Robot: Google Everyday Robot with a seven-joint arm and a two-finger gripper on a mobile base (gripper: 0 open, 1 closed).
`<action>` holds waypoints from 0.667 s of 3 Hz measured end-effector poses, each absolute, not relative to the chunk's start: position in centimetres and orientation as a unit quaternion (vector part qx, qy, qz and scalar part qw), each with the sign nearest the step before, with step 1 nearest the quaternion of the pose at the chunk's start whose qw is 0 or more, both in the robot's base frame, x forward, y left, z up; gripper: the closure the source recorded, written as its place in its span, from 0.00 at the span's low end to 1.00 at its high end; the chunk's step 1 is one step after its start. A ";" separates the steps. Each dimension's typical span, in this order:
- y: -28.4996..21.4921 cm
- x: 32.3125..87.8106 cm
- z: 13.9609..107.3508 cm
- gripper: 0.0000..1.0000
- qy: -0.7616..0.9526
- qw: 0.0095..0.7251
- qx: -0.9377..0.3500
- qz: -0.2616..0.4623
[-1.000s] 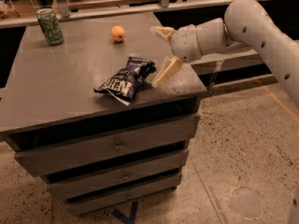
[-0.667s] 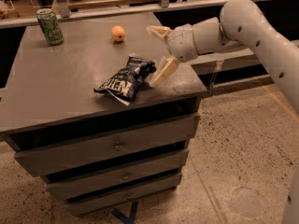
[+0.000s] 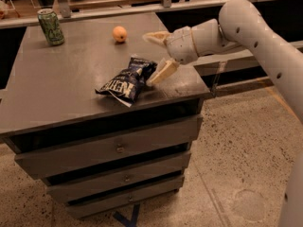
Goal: Move blue chip bag near green can
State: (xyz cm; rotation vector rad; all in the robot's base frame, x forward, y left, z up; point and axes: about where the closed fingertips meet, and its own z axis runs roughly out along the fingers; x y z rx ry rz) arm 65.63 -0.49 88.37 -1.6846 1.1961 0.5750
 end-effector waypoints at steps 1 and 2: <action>-0.4 65.5 88.2 0.40 0.484 0.472 -0.697 0.237; -0.4 65.4 88.0 0.63 0.481 0.465 -0.704 0.237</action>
Offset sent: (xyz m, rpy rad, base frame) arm -0.0030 -0.0065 -0.0032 -0.0461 -0.0034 0.0403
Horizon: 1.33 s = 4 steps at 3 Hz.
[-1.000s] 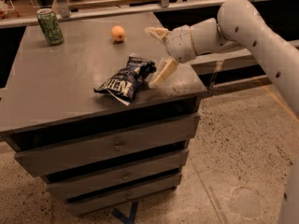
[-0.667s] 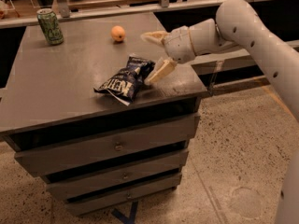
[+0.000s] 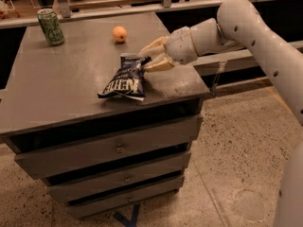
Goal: Move blue chip bag near green can
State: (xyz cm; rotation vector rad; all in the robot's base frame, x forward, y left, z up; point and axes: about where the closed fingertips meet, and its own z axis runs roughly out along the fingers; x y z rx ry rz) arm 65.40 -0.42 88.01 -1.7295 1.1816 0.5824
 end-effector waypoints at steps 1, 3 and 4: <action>-0.4 65.4 87.9 0.87 0.478 0.458 -0.711 0.236; -0.5 66.5 89.0 1.00 0.515 0.463 -0.686 0.222; 0.2 68.0 90.3 1.00 0.541 0.478 -0.663 0.199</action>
Offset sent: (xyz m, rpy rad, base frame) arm 0.0072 -0.0095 0.0029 -0.0269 0.0427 -0.0544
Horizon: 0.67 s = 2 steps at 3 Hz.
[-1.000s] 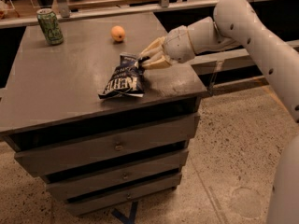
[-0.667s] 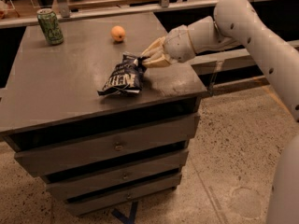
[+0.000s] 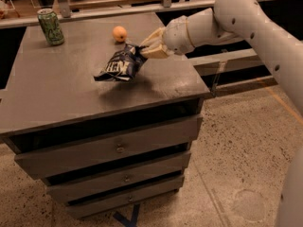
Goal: Move blue chip bag near green can
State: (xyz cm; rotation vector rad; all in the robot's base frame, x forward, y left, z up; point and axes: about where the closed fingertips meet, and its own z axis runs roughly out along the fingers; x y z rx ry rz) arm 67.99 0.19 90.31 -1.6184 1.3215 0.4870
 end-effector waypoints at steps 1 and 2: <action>1.1 69.9 91.3 1.00 0.562 0.501 -0.633 0.180; 2.8 72.0 91.8 1.00 0.577 0.513 -0.614 0.166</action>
Offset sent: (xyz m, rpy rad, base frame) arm 0.0675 0.0466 0.0234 0.0561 -0.0418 -0.2241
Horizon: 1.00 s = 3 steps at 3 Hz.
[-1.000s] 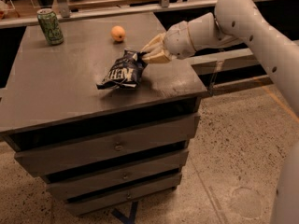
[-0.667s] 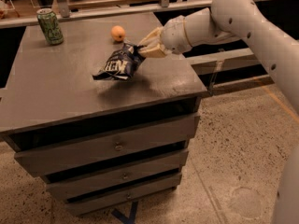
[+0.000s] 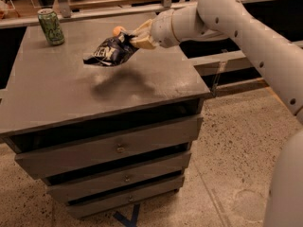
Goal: Move blue chip bag near green can
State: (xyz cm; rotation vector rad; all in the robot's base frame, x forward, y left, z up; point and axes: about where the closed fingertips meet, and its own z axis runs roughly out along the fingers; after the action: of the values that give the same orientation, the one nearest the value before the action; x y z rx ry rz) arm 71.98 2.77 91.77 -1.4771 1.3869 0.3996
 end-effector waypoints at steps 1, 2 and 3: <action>4.7 74.5 91.2 1.00 0.588 0.514 -0.607 0.148; 6.6 76.9 91.4 1.00 0.589 0.524 -0.600 0.133; 8.7 78.6 92.1 1.00 0.581 0.533 -0.601 0.128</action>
Offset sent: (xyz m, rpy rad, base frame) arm 0.0796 0.0545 0.0034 -0.0113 -0.0776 -0.1152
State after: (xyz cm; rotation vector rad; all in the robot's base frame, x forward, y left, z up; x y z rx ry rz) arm 78.58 8.68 92.09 -1.4340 1.3851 0.3052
